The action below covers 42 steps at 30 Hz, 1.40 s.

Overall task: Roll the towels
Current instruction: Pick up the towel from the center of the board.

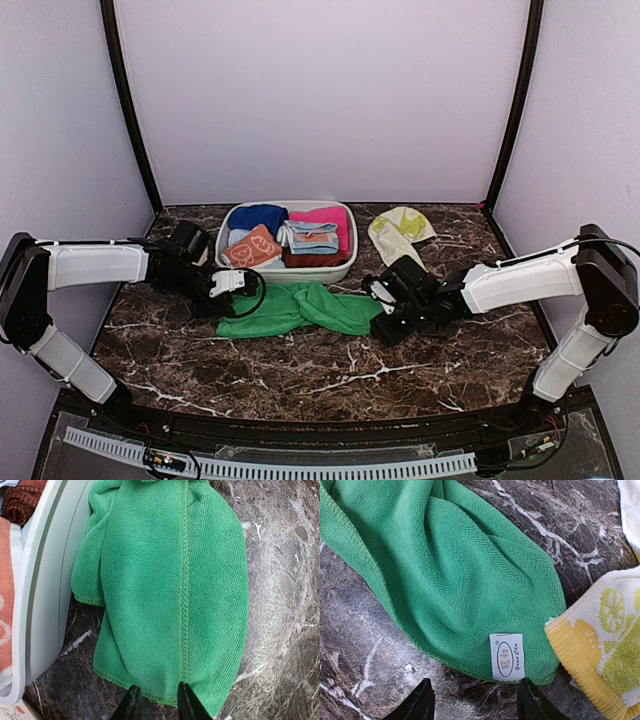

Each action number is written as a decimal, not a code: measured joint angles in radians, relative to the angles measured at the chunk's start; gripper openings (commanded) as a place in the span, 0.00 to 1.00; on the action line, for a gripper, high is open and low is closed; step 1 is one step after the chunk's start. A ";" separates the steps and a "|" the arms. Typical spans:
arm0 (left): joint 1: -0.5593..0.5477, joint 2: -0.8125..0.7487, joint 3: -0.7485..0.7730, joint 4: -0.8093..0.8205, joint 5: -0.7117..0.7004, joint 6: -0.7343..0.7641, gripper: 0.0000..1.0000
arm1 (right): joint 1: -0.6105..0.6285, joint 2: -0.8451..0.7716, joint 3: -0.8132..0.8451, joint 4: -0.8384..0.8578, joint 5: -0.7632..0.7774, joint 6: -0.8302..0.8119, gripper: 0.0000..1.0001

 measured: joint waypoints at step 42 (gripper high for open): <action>0.000 0.006 0.023 -0.019 0.003 -0.111 0.02 | 0.000 0.108 0.040 0.035 -0.006 -0.011 0.33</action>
